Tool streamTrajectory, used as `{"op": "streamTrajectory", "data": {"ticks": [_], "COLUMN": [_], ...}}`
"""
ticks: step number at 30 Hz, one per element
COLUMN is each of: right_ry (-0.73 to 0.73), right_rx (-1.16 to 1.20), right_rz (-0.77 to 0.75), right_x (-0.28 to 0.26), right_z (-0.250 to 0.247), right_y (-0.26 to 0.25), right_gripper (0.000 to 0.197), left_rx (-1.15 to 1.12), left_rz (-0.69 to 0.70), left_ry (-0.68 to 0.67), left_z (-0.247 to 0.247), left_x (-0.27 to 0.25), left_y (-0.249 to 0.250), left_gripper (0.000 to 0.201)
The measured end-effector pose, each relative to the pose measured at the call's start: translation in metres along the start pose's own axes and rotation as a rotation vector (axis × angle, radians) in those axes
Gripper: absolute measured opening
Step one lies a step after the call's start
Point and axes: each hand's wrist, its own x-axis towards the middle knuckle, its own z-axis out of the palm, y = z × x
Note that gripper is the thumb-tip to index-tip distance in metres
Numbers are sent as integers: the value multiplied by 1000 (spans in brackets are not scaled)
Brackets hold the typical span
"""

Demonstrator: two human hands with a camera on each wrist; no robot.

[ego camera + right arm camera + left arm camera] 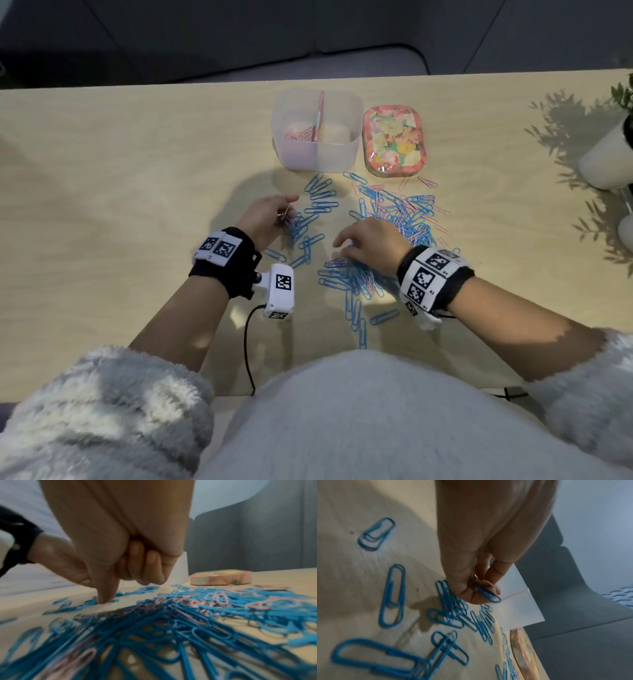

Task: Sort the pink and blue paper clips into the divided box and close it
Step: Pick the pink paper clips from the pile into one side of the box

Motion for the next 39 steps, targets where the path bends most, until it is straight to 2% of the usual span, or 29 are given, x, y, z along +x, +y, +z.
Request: {"op": "streamTrajectory", "data": {"ticks": [3,7,9,10,13,15,18,20,22,25,27,32,36,39], "right_ry": [-51,-92,-97,-68,83,128,130,145,152,150,127,202,243,327], "right_rx": [-93,-130,-60,39,374,615,1035,1121,990,725,679,619,694,503], "right_rz": [-27,-1,30,55,122,188,364,423,409,277,228,210,174,155], "right_x": [5,10,12,12,13,9,0,-6,-11,-16,-14,0,-1,-4], "right_z": [7,19,21,19,5,-6,-14,-17,-17,-10,-6,1,6,10], "right_y": [-2,-2,-2,-1,9,18,31,38,39,23,7,-7,-4,-1], "right_gripper": [20,16,14,11,5,9,24,28,24,21,21,22,6,11], "left_rx": [48,554,747,754,460,226,13,-74,-118,-163,-150,15,75,100], "left_rz": [91,430,527,541,474,342,89,-32,-57,-7,21,169,230,216], "left_ry": [-1,134,139,144,143,64,-44,-62,-73,-124,-156,-149,-165,-181], "left_z": [4,-2,-4,-4,-4,-1,11,19,25,37,44,51,49,47], "left_x": [-2,1,-1,-2,-4,-5,-9,-9,-8,-11,-15,-21,-25,-27], "left_y": [-5,-8,-7,-8,-6,-6,-6,-7,-9,-13,-16,-18,-16,-16], "left_gripper": [19,10,9,8,12,13,18,22,22,21,20,12,15,14]}}
